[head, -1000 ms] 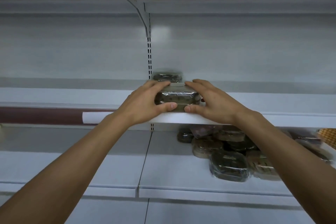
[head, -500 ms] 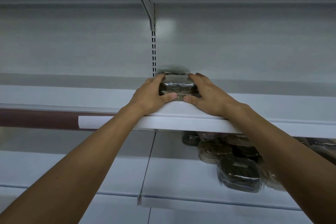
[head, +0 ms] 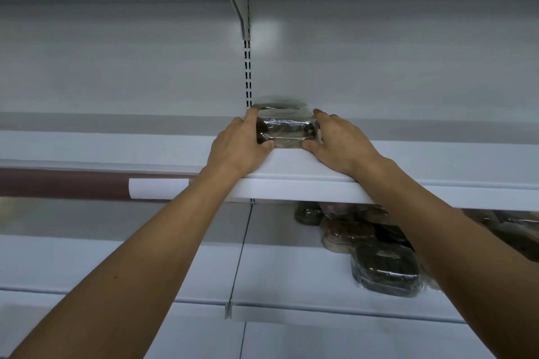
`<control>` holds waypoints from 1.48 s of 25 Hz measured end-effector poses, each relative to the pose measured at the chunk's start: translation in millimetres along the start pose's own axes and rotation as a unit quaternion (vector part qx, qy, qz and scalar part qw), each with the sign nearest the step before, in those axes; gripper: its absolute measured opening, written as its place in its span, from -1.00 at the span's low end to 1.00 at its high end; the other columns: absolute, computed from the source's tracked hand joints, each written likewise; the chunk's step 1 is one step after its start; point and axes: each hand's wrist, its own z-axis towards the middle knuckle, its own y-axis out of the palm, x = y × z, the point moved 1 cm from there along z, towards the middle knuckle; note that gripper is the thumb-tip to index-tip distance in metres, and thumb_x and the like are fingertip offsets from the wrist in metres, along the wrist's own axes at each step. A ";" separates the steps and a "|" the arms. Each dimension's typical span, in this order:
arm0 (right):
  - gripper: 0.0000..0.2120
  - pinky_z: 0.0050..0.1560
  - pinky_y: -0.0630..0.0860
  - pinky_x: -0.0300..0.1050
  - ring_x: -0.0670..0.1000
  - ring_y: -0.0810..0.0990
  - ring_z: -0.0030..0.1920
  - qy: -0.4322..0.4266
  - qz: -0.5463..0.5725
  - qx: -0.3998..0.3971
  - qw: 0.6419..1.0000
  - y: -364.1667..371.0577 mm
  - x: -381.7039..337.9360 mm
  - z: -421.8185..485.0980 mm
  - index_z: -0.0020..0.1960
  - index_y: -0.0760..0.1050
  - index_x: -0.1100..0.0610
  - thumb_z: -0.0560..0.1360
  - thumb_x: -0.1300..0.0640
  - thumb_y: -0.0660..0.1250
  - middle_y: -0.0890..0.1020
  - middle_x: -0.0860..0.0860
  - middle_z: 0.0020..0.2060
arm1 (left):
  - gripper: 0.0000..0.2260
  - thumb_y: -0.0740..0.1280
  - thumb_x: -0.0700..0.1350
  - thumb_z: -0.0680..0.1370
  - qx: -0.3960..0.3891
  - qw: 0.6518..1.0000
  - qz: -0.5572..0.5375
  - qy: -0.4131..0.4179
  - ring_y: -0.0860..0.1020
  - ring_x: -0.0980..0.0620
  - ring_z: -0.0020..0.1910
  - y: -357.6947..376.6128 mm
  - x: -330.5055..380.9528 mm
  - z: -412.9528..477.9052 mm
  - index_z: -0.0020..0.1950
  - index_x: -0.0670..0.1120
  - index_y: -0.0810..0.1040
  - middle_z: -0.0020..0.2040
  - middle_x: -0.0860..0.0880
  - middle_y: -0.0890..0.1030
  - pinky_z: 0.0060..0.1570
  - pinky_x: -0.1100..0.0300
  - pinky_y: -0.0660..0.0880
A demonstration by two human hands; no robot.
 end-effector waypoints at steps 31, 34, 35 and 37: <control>-0.68 -0.03 0.55 0.03 0.13 0.52 0.13 -0.021 0.008 -0.031 0.999 98.7 107.5 -203.1 0.31 0.49 0.08 0.56 0.15 0.28 0.55 0.04 0.21 | -0.50 0.25 0.05 0.63 -0.162 0.979 0.000 0.124 0.41 -0.05 0.35 168.6 13.4 -155.0 0.55 0.02 0.25 0.43 -0.04 0.39 0.17 0.07 0.47; -0.63 0.04 0.56 0.07 0.12 0.48 0.19 0.011 0.009 -0.053 0.999 114.2 119.1 -193.7 0.36 0.43 0.06 0.56 0.12 0.28 0.51 0.03 0.27 | -0.47 0.25 0.07 0.63 -0.185 0.978 -0.005 0.100 0.39 -0.06 0.38 188.9 19.1 -143.6 0.57 0.02 0.19 0.46 -0.05 0.35 0.22 0.06 0.45; -0.62 0.07 0.55 0.07 0.12 0.47 0.21 0.020 0.012 -0.057 0.998 118.3 122.1 -190.1 0.38 0.42 0.07 0.56 0.11 0.27 0.50 0.03 0.28 | -0.47 0.25 0.07 0.63 -0.188 0.977 -0.008 0.097 0.39 -0.07 0.38 194.7 21.0 -139.5 0.57 0.02 0.18 0.46 -0.05 0.35 0.22 0.04 0.46; -0.59 0.11 0.54 0.07 0.10 0.44 0.24 0.036 0.020 -0.062 0.997 125.6 127.8 -182.8 0.41 0.38 0.07 0.57 0.09 0.26 0.48 0.04 0.30 | -0.44 0.26 0.09 0.62 -0.193 0.977 -0.018 0.090 0.40 -0.09 0.38 206.0 24.2 -131.4 0.58 0.04 0.14 0.46 -0.06 0.34 0.23 0.01 0.47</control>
